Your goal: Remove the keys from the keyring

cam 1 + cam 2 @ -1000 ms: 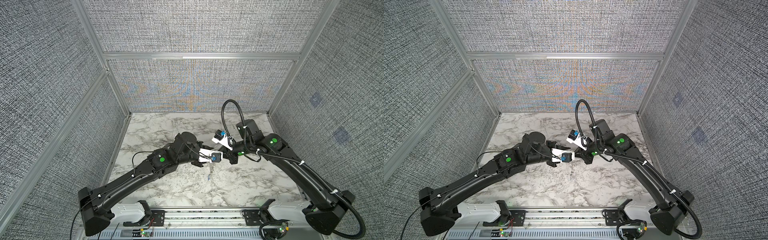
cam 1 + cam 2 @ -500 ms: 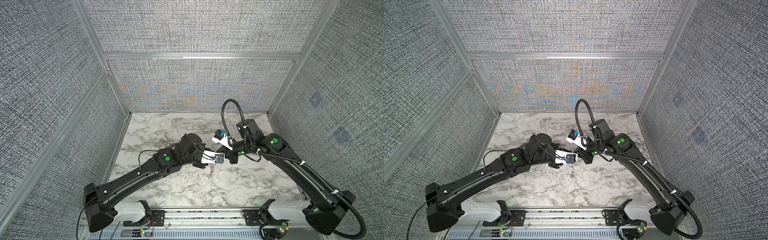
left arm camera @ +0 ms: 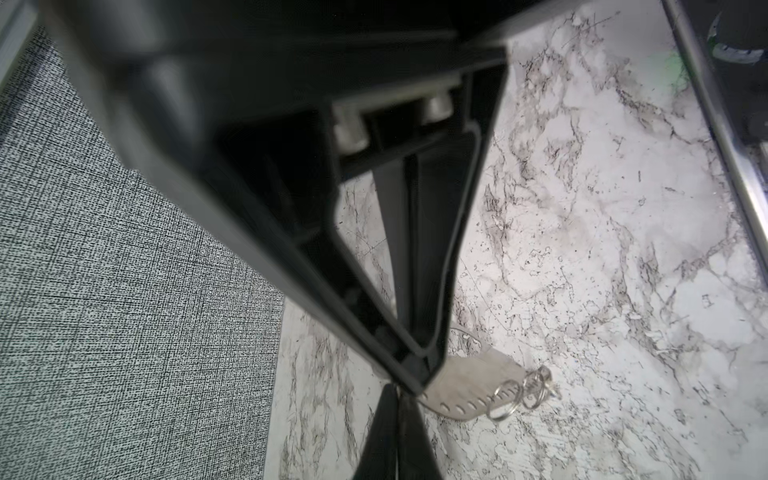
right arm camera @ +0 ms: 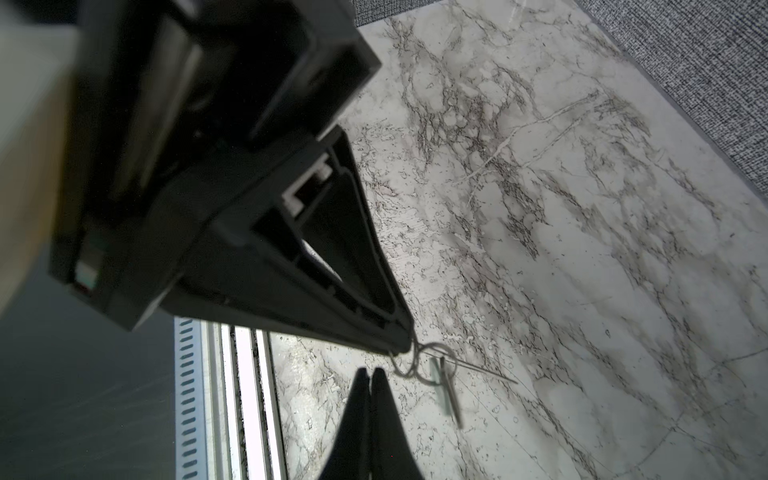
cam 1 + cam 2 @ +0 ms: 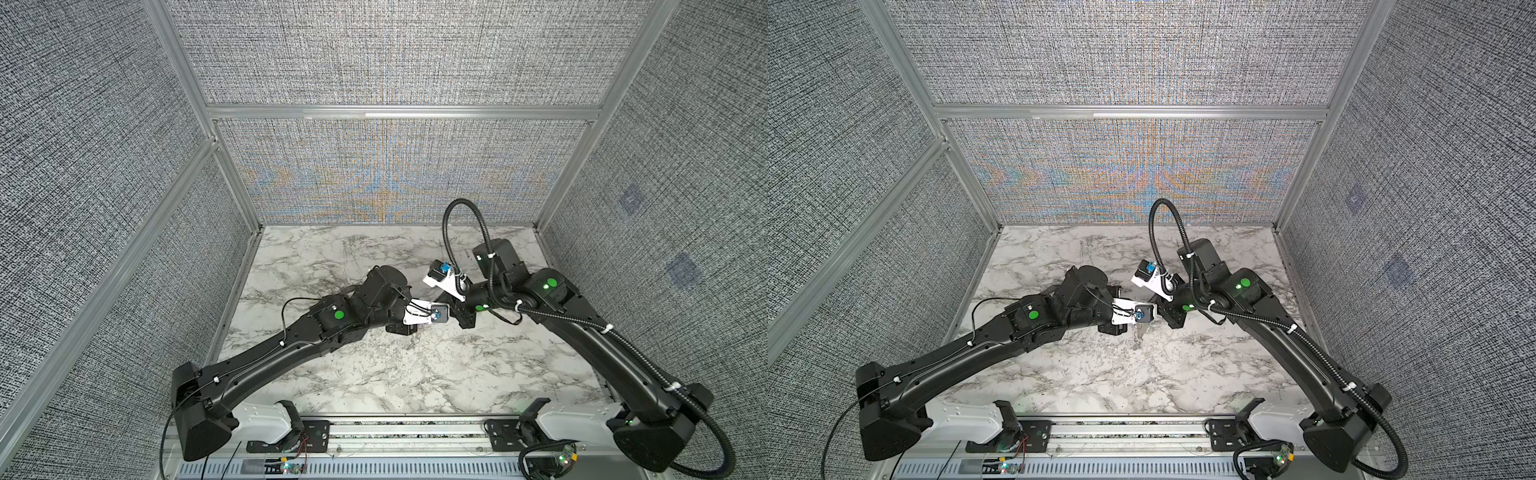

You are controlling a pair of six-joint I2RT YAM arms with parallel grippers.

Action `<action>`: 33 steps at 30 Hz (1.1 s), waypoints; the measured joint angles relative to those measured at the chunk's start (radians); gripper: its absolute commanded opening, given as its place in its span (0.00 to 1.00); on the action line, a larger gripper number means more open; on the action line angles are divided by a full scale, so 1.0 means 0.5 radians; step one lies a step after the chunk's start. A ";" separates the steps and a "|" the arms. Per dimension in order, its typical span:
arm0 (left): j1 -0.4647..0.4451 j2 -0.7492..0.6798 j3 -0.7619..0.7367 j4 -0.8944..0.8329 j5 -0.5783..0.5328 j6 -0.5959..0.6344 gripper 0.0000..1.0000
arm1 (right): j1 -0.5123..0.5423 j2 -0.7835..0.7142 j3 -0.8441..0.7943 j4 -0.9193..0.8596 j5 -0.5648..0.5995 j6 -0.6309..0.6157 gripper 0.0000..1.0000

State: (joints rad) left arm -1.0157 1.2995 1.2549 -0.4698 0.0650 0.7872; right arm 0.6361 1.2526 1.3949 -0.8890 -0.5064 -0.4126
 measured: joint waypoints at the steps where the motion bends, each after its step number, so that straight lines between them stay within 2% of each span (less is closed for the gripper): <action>1: 0.008 -0.002 0.002 0.004 0.027 -0.020 0.00 | -0.002 -0.007 -0.007 0.007 0.004 -0.005 0.15; 3: 0.036 -0.011 0.002 0.011 0.080 -0.079 0.00 | -0.007 -0.033 -0.026 0.020 0.028 -0.014 0.23; 12: 0.194 -0.117 -0.097 0.228 0.424 -0.370 0.00 | -0.043 -0.261 -0.217 0.172 0.204 -0.040 0.35; 17: 0.256 -0.179 -0.196 0.360 0.581 -0.501 0.00 | -0.044 -0.332 -0.343 0.312 0.227 -0.006 0.39; 27: 0.303 -0.230 -0.294 0.535 0.772 -0.661 0.00 | -0.047 -0.359 -0.456 0.564 0.179 0.078 0.41; 33: 0.305 -0.232 -0.312 0.583 0.820 -0.701 0.00 | -0.049 -0.340 -0.456 0.630 0.113 0.096 0.36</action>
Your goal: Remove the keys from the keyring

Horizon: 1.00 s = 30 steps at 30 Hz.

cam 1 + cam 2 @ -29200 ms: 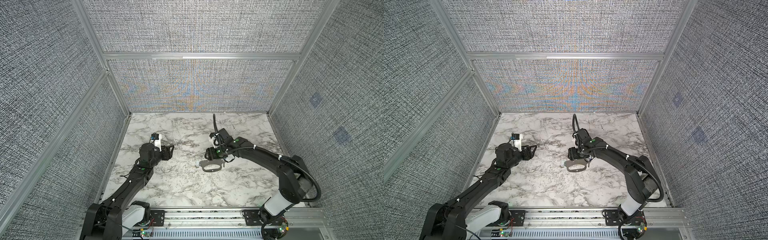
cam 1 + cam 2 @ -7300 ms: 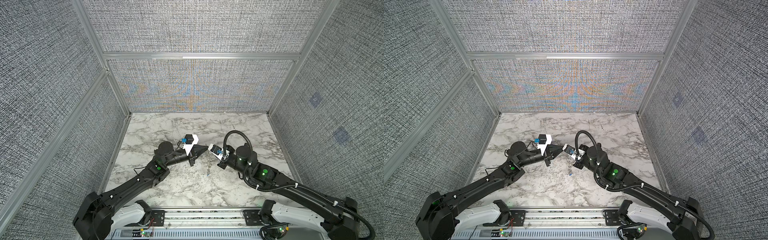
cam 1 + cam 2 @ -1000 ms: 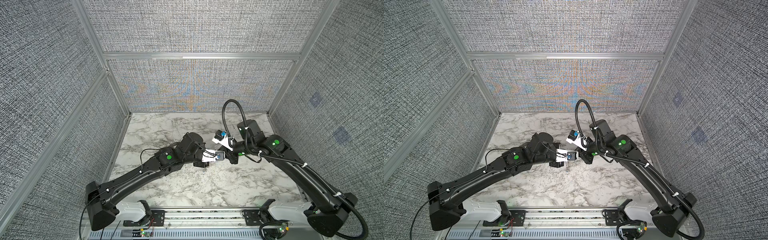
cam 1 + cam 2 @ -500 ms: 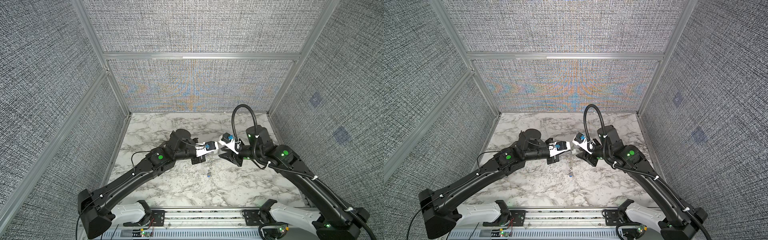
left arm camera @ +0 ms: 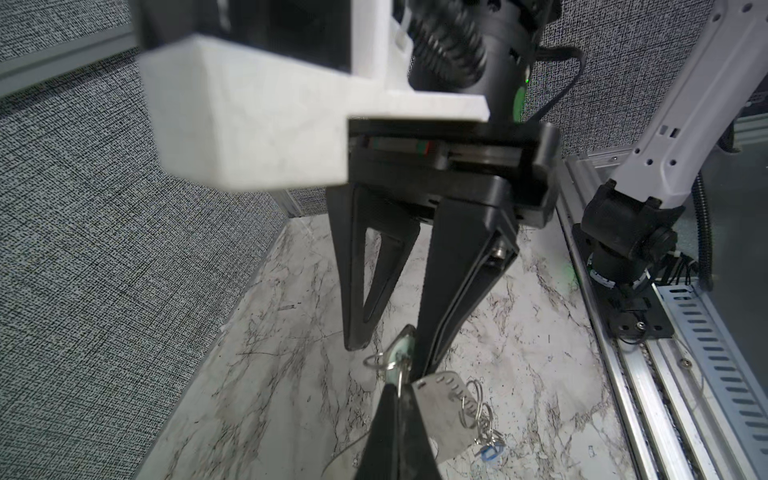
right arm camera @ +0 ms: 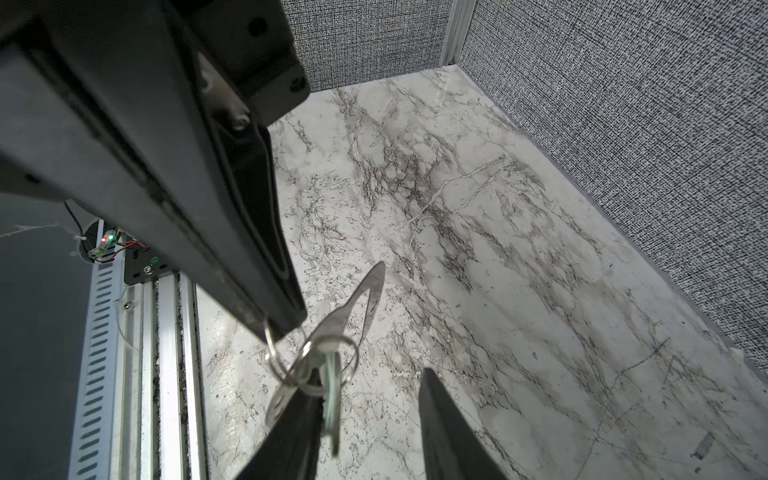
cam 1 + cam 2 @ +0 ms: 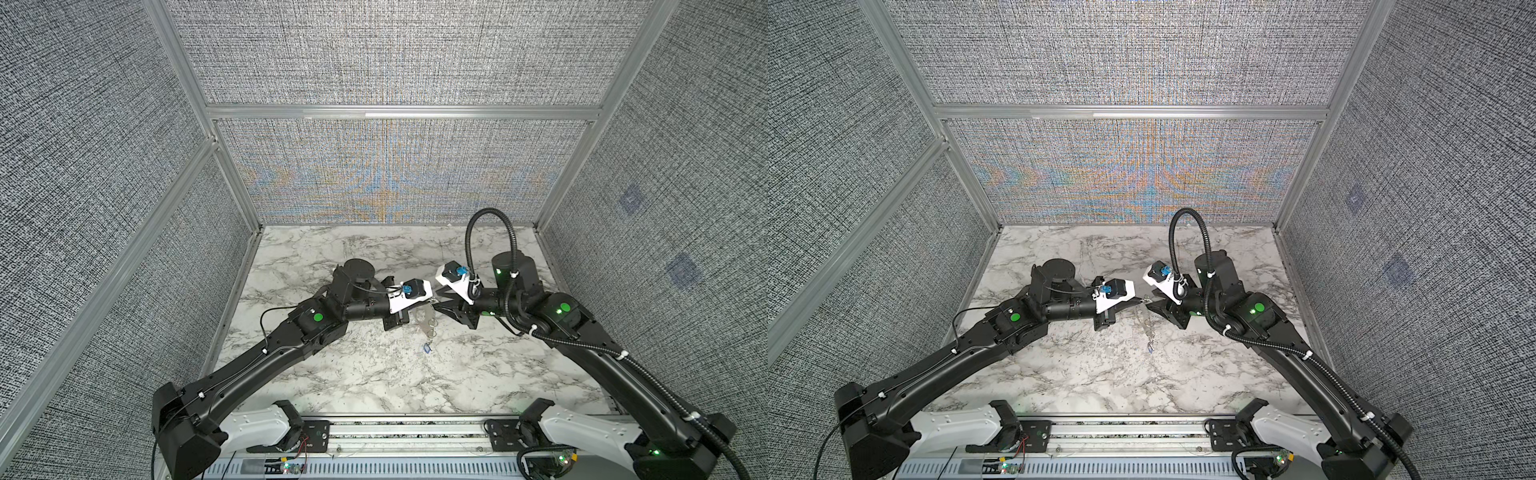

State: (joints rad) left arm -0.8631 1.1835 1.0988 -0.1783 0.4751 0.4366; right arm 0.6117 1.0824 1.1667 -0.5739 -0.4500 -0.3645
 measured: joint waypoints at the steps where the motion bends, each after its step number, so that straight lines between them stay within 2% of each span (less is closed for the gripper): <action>1: 0.000 -0.002 -0.003 0.011 0.006 -0.002 0.00 | -0.001 -0.002 0.000 0.004 -0.015 0.000 0.34; 6: 0.006 -0.018 -0.008 0.032 0.012 -0.014 0.00 | -0.001 -0.012 -0.012 0.009 -0.100 -0.001 0.22; 14: 0.021 -0.033 -0.008 0.038 0.029 -0.021 0.00 | -0.005 -0.062 -0.018 -0.043 -0.114 -0.020 0.02; 30: 0.078 -0.071 -0.073 0.145 0.120 -0.105 0.00 | -0.018 -0.085 -0.018 -0.082 -0.095 -0.102 0.00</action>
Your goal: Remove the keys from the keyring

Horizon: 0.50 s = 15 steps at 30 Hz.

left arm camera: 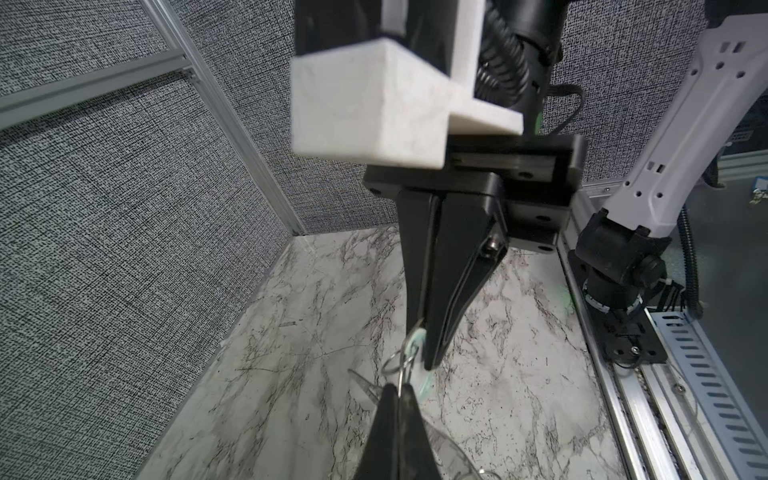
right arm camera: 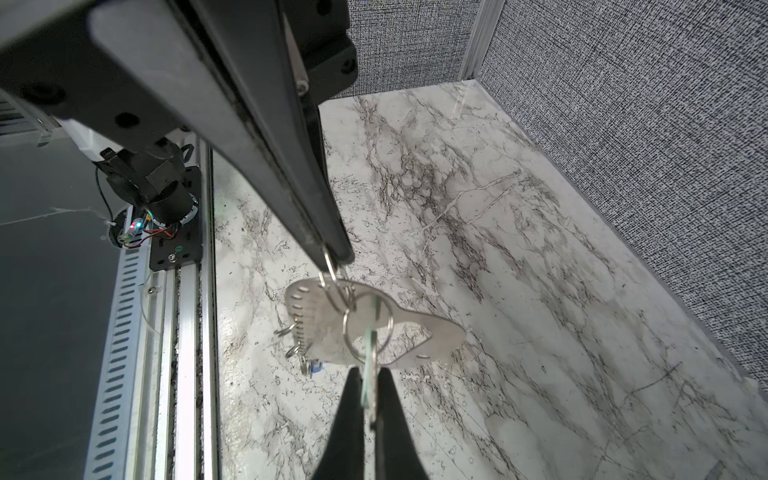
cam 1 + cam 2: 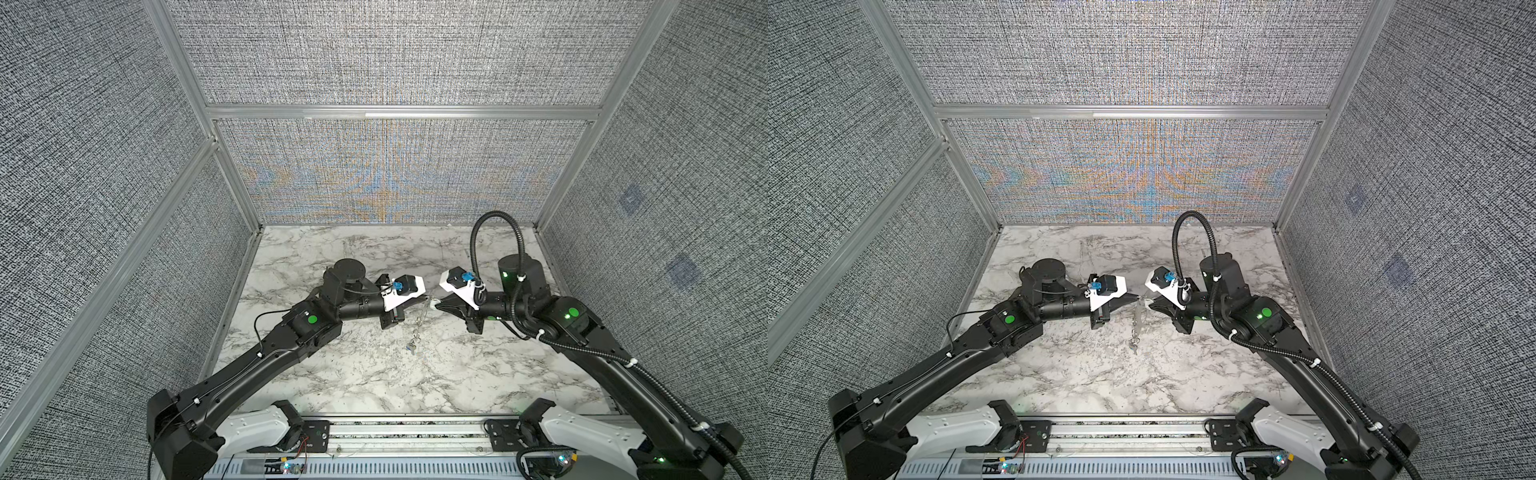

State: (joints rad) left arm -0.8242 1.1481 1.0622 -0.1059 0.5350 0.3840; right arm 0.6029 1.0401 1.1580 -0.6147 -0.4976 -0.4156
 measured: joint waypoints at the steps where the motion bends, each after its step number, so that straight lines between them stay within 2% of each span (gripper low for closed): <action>1: 0.004 0.000 -0.002 0.001 0.009 -0.002 0.00 | -0.001 0.001 0.000 -0.004 0.001 -0.005 0.00; 10: 0.024 -0.011 -0.060 0.083 0.047 -0.080 0.00 | 0.000 0.043 0.001 -0.002 -0.018 -0.011 0.00; 15: 0.030 -0.027 -0.143 0.245 0.050 -0.172 0.00 | 0.008 0.046 -0.005 0.018 -0.008 -0.011 0.00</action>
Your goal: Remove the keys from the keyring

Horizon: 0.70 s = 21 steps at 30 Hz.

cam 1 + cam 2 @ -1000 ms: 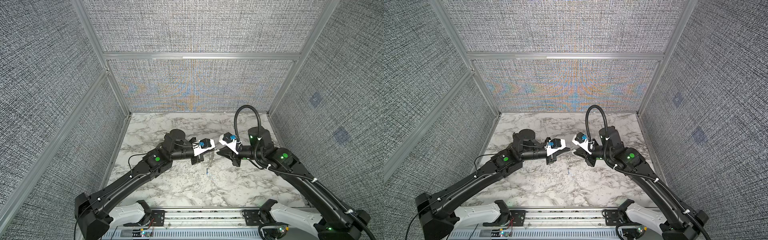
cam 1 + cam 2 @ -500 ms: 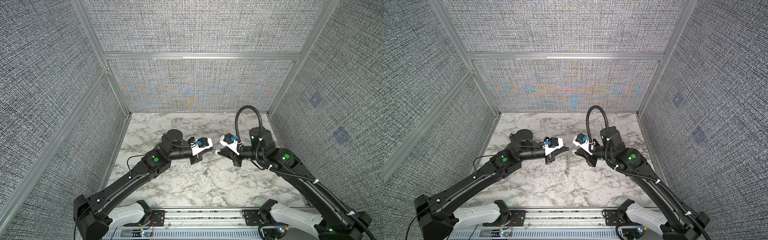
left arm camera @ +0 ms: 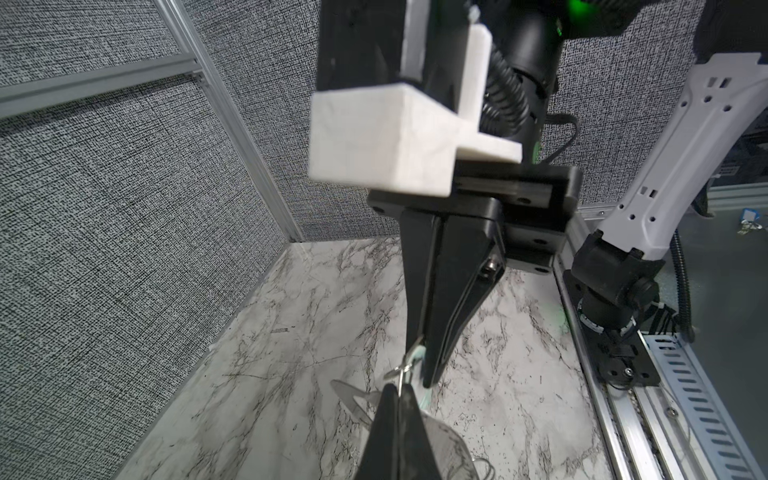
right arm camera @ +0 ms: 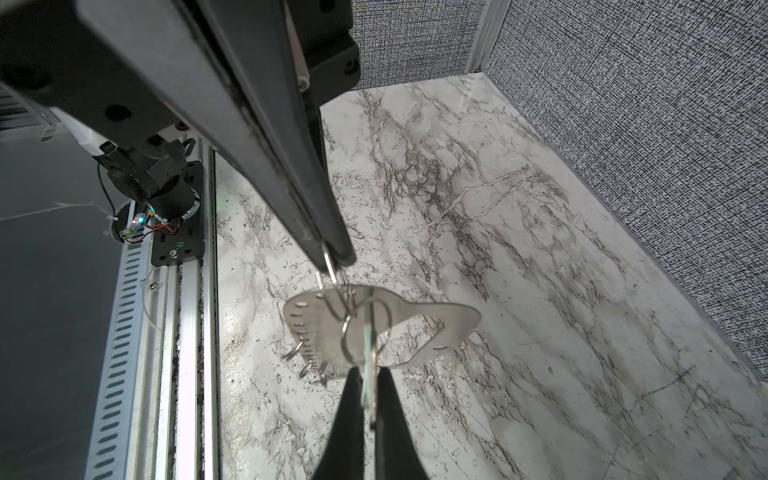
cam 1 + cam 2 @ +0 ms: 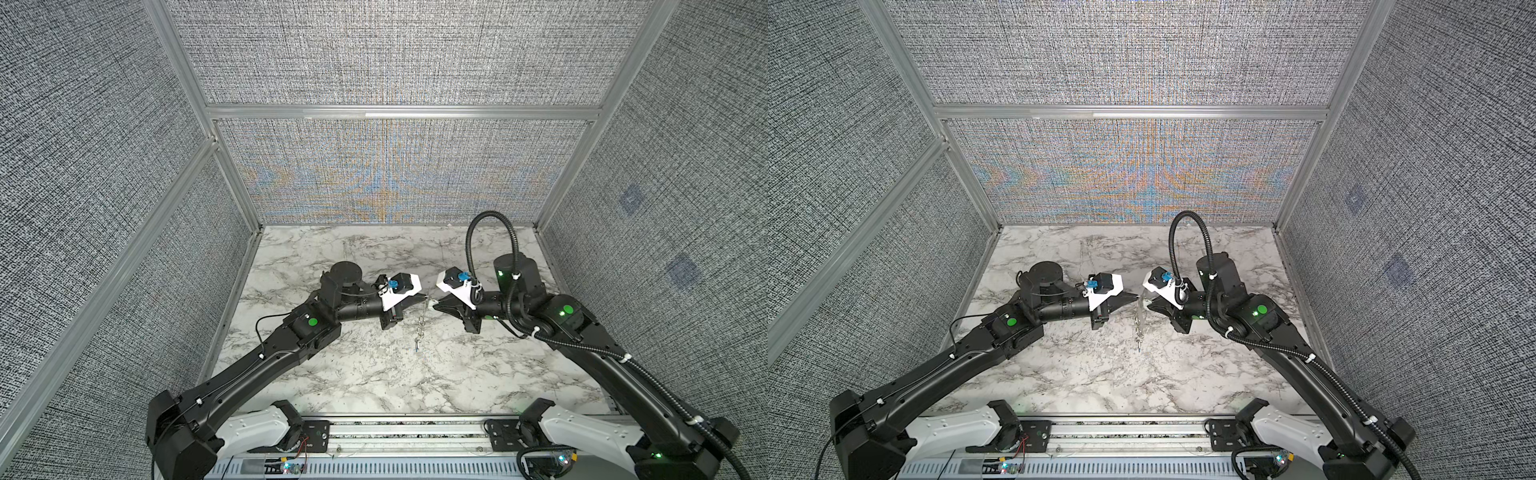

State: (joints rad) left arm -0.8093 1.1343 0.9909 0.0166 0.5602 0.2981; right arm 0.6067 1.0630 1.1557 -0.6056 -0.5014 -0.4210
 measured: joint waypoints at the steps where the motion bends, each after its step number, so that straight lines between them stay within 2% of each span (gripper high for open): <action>1: 0.002 -0.004 -0.024 0.042 -0.001 -0.031 0.00 | 0.004 -0.004 -0.008 0.010 0.013 0.000 0.00; 14: 0.011 0.004 -0.259 0.592 -0.062 -0.375 0.00 | 0.142 -0.025 -0.036 0.143 0.291 -0.022 0.00; 21: 0.011 0.002 -0.346 0.775 -0.128 -0.481 0.00 | 0.192 -0.007 -0.034 0.190 0.381 -0.054 0.00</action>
State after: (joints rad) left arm -0.8036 1.1351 0.8177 0.4042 0.4961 0.0578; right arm 0.7025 1.0595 1.1385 -0.5106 -0.3107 -0.4480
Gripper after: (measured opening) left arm 0.049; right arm 0.057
